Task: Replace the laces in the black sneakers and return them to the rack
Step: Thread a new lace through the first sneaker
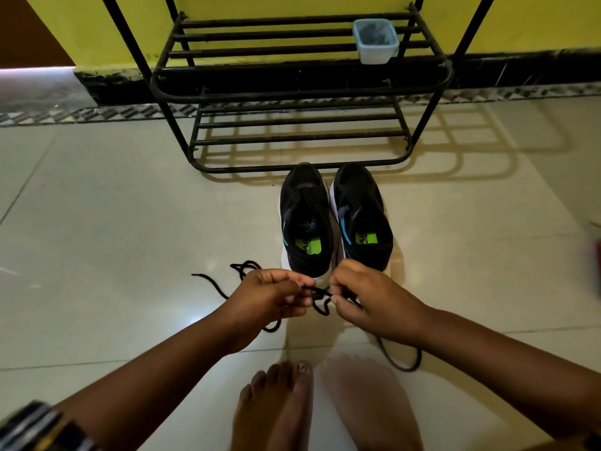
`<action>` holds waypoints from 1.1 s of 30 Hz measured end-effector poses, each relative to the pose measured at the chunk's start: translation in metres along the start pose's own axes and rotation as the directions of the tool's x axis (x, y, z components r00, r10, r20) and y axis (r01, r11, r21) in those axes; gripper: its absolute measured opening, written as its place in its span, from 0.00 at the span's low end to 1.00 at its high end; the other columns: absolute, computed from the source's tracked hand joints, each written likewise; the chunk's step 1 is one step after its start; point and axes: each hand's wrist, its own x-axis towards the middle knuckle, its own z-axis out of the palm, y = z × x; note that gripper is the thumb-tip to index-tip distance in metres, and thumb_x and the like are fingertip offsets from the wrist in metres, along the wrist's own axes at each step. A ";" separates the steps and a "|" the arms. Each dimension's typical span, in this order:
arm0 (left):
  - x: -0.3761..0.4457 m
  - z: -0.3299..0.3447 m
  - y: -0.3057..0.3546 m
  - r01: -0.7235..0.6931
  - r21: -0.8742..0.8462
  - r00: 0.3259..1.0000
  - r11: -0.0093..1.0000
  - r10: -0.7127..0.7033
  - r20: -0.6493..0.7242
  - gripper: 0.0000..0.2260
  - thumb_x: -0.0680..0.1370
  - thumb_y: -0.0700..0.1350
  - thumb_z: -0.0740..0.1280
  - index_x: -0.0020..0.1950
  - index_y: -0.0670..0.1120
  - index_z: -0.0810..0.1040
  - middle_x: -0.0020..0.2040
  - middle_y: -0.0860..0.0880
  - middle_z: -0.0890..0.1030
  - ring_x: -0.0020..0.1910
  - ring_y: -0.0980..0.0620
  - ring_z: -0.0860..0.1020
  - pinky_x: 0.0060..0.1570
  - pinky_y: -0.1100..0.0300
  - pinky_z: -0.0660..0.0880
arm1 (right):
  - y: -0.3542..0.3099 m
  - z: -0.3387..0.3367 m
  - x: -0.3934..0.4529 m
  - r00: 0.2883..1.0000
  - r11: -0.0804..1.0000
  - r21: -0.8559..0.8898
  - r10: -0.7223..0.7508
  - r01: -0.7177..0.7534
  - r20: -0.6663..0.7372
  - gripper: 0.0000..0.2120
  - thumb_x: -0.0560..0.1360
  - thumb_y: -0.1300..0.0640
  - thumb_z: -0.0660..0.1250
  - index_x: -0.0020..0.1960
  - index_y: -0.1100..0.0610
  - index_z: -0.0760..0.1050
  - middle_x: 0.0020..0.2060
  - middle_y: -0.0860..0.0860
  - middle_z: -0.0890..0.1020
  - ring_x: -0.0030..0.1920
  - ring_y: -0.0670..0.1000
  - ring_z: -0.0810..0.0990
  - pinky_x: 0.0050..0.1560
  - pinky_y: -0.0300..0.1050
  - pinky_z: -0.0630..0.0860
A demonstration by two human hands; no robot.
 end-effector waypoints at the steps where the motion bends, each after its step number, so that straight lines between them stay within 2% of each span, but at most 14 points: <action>1: 0.000 0.000 -0.001 -0.010 -0.006 1.000 1.000 0.010 0.006 0.09 0.78 0.39 0.63 0.49 0.39 0.82 0.38 0.44 0.82 0.39 0.52 0.81 0.43 0.61 0.80 | 0.000 0.000 0.000 1.000 1.000 0.002 0.004 -0.004 0.005 0.04 0.74 0.56 0.61 0.41 0.53 0.67 0.40 0.47 0.70 0.37 0.46 0.70 0.38 0.48 0.72; 4: 0.000 0.000 -0.001 -0.041 0.013 0.999 0.999 0.040 0.021 0.14 0.71 0.48 0.67 0.49 0.40 0.82 0.38 0.45 0.83 0.40 0.52 0.82 0.45 0.61 0.80 | 0.000 -0.001 0.001 1.000 1.000 0.005 0.022 -0.022 -0.008 0.06 0.74 0.57 0.63 0.40 0.52 0.66 0.40 0.46 0.69 0.37 0.45 0.70 0.38 0.47 0.71; 6: 0.000 0.000 -0.001 -0.059 0.033 0.998 0.998 0.058 0.010 0.15 0.68 0.49 0.68 0.49 0.41 0.82 0.38 0.46 0.84 0.41 0.53 0.82 0.46 0.60 0.80 | 0.000 -0.002 0.001 1.000 1.000 -0.012 0.027 -0.027 -0.002 0.07 0.74 0.57 0.64 0.40 0.51 0.66 0.40 0.45 0.69 0.38 0.45 0.70 0.38 0.47 0.71; 9: 0.000 -0.001 -0.002 -0.065 0.047 0.998 0.997 0.065 -0.009 0.15 0.68 0.47 0.70 0.50 0.40 0.82 0.39 0.47 0.84 0.41 0.52 0.83 0.46 0.60 0.80 | 0.000 -0.004 0.002 0.999 0.999 -0.025 0.030 -0.029 0.019 0.07 0.74 0.57 0.64 0.40 0.51 0.67 0.40 0.43 0.68 0.38 0.44 0.70 0.38 0.47 0.72; 13: 0.000 -0.001 -0.003 -0.074 0.091 0.997 0.993 0.076 -0.016 0.06 0.74 0.38 0.69 0.50 0.40 0.82 0.36 0.46 0.83 0.39 0.52 0.82 0.42 0.61 0.80 | -0.003 -0.006 0.002 0.998 0.999 -0.011 0.039 -0.039 0.054 0.06 0.74 0.56 0.65 0.40 0.51 0.68 0.39 0.43 0.70 0.38 0.43 0.70 0.39 0.44 0.72; 15: 0.000 0.000 -0.004 -0.086 0.118 0.996 0.989 0.089 -0.026 0.05 0.75 0.36 0.67 0.49 0.40 0.82 0.36 0.45 0.83 0.38 0.52 0.82 0.42 0.61 0.80 | -0.003 -0.009 0.003 0.995 0.996 0.056 0.072 -0.076 0.070 0.07 0.74 0.55 0.68 0.40 0.51 0.71 0.38 0.44 0.73 0.37 0.42 0.72 0.39 0.40 0.71; 19: -0.001 0.004 -0.001 -0.146 0.158 0.988 0.977 0.152 -0.020 0.05 0.76 0.36 0.67 0.48 0.40 0.82 0.38 0.42 0.83 0.39 0.50 0.82 0.41 0.61 0.79 | -0.002 -0.021 0.006 0.975 0.916 0.341 0.220 -0.211 0.012 0.06 0.72 0.53 0.72 0.43 0.53 0.76 0.38 0.45 0.78 0.36 0.40 0.75 0.38 0.35 0.72; 22: -0.002 0.009 0.004 -0.220 0.203 0.975 0.954 0.221 0.021 0.05 0.76 0.37 0.67 0.49 0.39 0.83 0.38 0.44 0.83 0.38 0.53 0.81 0.40 0.63 0.78 | -0.007 -0.020 0.009 0.964 0.854 0.448 0.248 -0.263 0.093 0.07 0.73 0.54 0.70 0.50 0.54 0.79 0.42 0.48 0.82 0.39 0.39 0.79 0.40 0.32 0.73; 24: -0.001 0.012 0.008 -0.260 0.229 0.965 0.938 0.260 0.032 0.05 0.75 0.37 0.68 0.48 0.41 0.83 0.39 0.45 0.84 0.39 0.54 0.81 0.40 0.64 0.77 | -0.010 -0.014 0.009 0.954 0.812 0.502 0.251 -0.300 0.163 0.06 0.76 0.56 0.67 0.48 0.59 0.80 0.39 0.51 0.83 0.40 0.45 0.82 0.43 0.37 0.76; 25: -0.001 0.012 0.009 -0.275 0.243 0.961 0.930 0.276 0.031 0.05 0.75 0.37 0.68 0.47 0.42 0.84 0.39 0.45 0.84 0.39 0.54 0.80 0.39 0.64 0.77 | -0.012 -0.013 0.009 0.945 0.778 0.537 0.260 -0.326 0.196 0.07 0.77 0.58 0.65 0.44 0.60 0.79 0.34 0.52 0.82 0.37 0.49 0.81 0.42 0.40 0.77; 27: 0.000 0.012 0.010 -0.288 0.261 0.956 0.921 0.293 0.018 0.05 0.75 0.37 0.69 0.46 0.44 0.84 0.39 0.44 0.84 0.38 0.54 0.79 0.39 0.64 0.76 | -0.013 -0.013 0.007 0.920 0.691 0.608 0.288 -0.392 0.265 0.11 0.79 0.58 0.61 0.39 0.59 0.75 0.26 0.50 0.74 0.27 0.47 0.73 0.33 0.40 0.72; 30: 0.000 0.011 0.011 -0.286 0.254 0.954 0.924 0.300 -0.018 0.05 0.75 0.36 0.69 0.46 0.44 0.84 0.40 0.41 0.83 0.36 0.54 0.77 0.38 0.64 0.75 | -0.013 -0.017 0.006 0.897 0.615 0.653 0.318 -0.442 0.308 0.14 0.81 0.55 0.58 0.38 0.58 0.72 0.24 0.48 0.67 0.24 0.44 0.63 0.26 0.36 0.62; 33: 0.001 0.013 0.013 -0.277 0.207 0.956 0.938 0.291 -0.038 0.05 0.75 0.36 0.68 0.48 0.42 0.83 0.38 0.45 0.83 0.35 0.56 0.78 0.38 0.64 0.76 | -0.013 -0.019 0.007 0.894 0.576 0.686 0.330 -0.444 0.302 0.15 0.81 0.56 0.56 0.38 0.58 0.72 0.25 0.49 0.65 0.23 0.45 0.60 0.26 0.37 0.58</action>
